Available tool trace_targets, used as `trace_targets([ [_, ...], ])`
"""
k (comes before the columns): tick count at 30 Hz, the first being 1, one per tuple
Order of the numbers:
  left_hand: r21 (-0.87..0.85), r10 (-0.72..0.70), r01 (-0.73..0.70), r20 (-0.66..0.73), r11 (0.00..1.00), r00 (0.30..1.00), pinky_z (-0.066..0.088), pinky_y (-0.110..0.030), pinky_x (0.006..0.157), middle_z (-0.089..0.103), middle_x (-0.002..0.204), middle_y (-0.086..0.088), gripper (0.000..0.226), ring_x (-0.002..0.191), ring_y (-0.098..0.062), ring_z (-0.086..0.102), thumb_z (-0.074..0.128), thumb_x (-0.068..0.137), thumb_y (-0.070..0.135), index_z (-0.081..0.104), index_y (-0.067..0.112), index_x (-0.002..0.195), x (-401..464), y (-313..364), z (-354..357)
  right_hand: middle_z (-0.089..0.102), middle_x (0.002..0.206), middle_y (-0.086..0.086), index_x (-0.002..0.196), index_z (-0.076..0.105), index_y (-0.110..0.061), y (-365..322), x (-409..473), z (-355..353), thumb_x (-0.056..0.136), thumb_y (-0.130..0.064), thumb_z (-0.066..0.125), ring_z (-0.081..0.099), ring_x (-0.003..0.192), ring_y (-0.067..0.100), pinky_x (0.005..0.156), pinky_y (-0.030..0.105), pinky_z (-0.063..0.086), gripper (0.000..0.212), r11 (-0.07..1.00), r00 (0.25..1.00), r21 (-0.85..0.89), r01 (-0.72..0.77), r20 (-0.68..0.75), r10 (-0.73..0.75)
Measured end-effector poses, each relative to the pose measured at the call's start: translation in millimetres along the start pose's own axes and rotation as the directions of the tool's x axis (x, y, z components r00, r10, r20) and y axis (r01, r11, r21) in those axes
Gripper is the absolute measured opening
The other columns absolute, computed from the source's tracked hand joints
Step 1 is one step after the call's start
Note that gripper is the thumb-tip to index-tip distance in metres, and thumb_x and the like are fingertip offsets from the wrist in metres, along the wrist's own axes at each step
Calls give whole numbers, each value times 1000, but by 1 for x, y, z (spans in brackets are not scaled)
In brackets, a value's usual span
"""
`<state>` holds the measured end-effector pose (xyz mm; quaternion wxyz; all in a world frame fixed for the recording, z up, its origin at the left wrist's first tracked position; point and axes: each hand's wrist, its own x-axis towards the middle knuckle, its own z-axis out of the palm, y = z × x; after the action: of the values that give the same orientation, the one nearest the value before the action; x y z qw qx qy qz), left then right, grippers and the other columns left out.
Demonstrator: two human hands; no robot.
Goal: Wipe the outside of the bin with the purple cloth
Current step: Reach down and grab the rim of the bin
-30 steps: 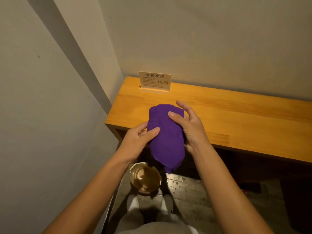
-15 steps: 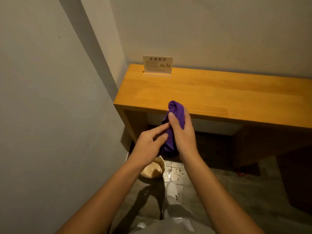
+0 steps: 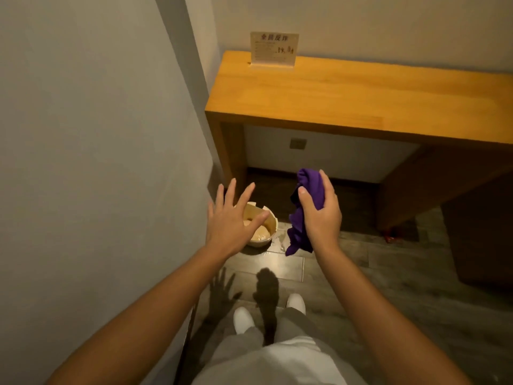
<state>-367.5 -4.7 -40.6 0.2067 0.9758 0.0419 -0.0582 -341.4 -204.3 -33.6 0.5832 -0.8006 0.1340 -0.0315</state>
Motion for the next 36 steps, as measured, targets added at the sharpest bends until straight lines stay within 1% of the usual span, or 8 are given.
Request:
trace_targets([
  [4,167,-28,28,-2,986,1000,4,-65,121,-1,171,-3,86,156,-33,-7,11,85,89,9,45,159,3,-13,33,47,149,-5,156,33,-41,39,-6,-15,101,-50,54,49,111,-2,80,9,34,60,990,998,-139,29,53,-22],
  [9,182,-6,10,-22,983,1000,5,-67,120,7,171,1,70,156,-34,-4,9,95,78,13,48,158,12,-16,93,42,153,0,159,30,-36,97,8,-39,104,-43,52,46,114,2,80,9,31,59,955,995,-287,76,87,-53],
  [15,215,37,-31,-23,976,999,12,-70,117,14,170,-5,62,155,-39,5,20,102,68,16,43,158,32,-35,210,39,155,3,159,25,-41,205,49,-43,99,-52,47,51,119,10,89,26,42,64,926,991,-355,128,91,-102],
  [18,222,8,-11,13,975,1000,11,-71,116,15,170,-9,64,154,-41,8,22,101,66,20,39,159,48,-56,283,37,155,5,159,27,-38,276,66,-23,100,-49,48,49,120,11,88,22,39,64,907,984,-385,170,123,-133],
  [21,253,58,-66,41,965,997,13,-70,116,17,169,-10,65,154,-42,9,24,102,65,25,35,159,65,-83,347,35,155,7,160,27,-34,342,80,7,101,-43,51,50,125,16,93,29,44,64,898,978,-397,188,156,-136],
  [27,343,-4,-31,101,939,995,15,-69,116,9,171,-5,64,154,-39,10,23,101,68,14,44,160,118,-158,459,35,154,7,160,25,-36,460,111,84,104,-34,52,49,118,10,89,30,48,63,913,977,-358,196,152,-150],
  [31,502,89,-196,228,843,970,47,-59,98,26,164,-8,70,135,-37,43,24,96,74,8,47,158,148,-199,499,36,153,5,159,25,-38,520,136,127,101,-39,50,55,117,16,91,39,55,63,940,978,-279,198,124,-169],
  [36,547,268,-421,339,724,902,52,-52,95,44,148,-11,76,127,-34,50,34,93,74,2,47,158,164,-226,532,36,153,4,160,27,-36,580,148,165,101,-40,50,56,118,16,90,35,55,63,967,983,-180,181,63,-172],
])
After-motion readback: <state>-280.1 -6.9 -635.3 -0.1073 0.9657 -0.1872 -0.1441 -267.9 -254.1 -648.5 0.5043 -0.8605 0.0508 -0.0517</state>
